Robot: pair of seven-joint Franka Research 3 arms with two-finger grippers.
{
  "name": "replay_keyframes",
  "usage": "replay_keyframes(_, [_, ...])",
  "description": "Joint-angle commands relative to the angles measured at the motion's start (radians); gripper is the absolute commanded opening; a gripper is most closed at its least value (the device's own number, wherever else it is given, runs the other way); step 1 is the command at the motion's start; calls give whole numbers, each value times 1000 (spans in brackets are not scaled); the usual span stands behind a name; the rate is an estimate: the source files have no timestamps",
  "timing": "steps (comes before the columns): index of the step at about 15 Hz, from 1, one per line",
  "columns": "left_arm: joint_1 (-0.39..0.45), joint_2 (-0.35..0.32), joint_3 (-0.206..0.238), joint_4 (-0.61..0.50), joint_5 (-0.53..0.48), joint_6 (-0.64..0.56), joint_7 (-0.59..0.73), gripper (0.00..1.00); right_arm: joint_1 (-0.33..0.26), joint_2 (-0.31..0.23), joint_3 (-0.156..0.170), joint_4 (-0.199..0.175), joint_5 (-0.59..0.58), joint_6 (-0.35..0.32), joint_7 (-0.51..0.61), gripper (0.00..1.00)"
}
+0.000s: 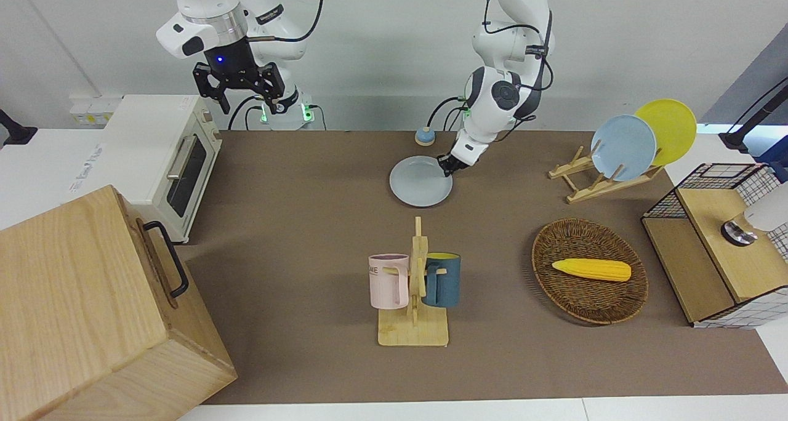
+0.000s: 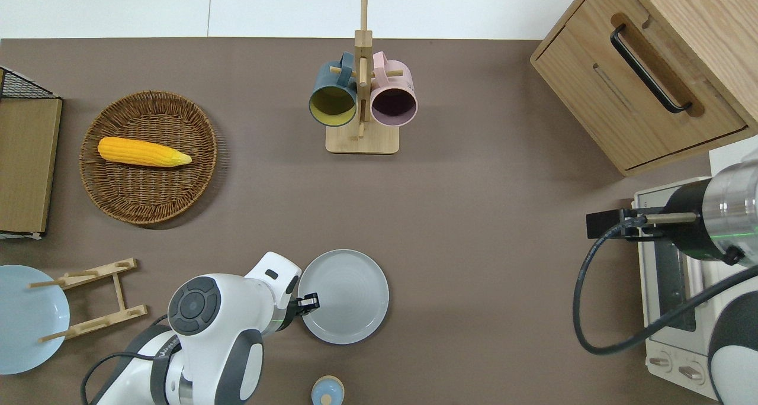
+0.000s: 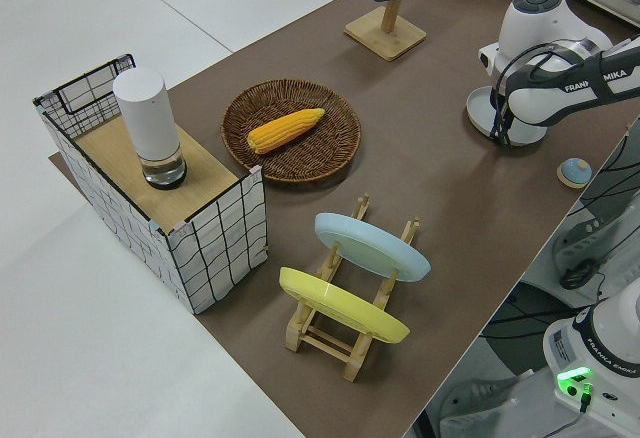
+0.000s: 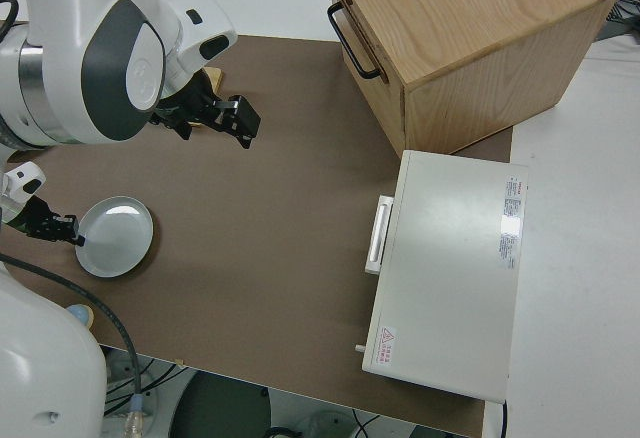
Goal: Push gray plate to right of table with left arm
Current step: 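Push the gray plate with the left gripper toward the toaster oven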
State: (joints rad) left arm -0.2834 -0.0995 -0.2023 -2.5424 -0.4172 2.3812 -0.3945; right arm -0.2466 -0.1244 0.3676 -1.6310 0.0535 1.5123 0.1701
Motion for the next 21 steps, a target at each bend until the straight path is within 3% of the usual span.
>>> replay_keyframes(1, [-26,46,-29,19,-24,62,-70,0,-30,-27,17,-27,22,-1,11,996])
replay_keyframes(10, [-163,148,-35,94,-32,151,-211,0,-30,-27,17,-27,22,-1,11,996])
replay_keyframes(11, [-183,152,-28,94,-34,154,-207,0,-30,-27,17,-27,22,-1,11,996])
replay_keyframes(13, [-259,168,36,117,-34,154,-198,0,-30,-27,17,-27,22,-1,11,996])
replay_keyframes(21, [-367,207,102,175,-49,154,-216,0,-30,-27,17,-27,22,-1,11,996])
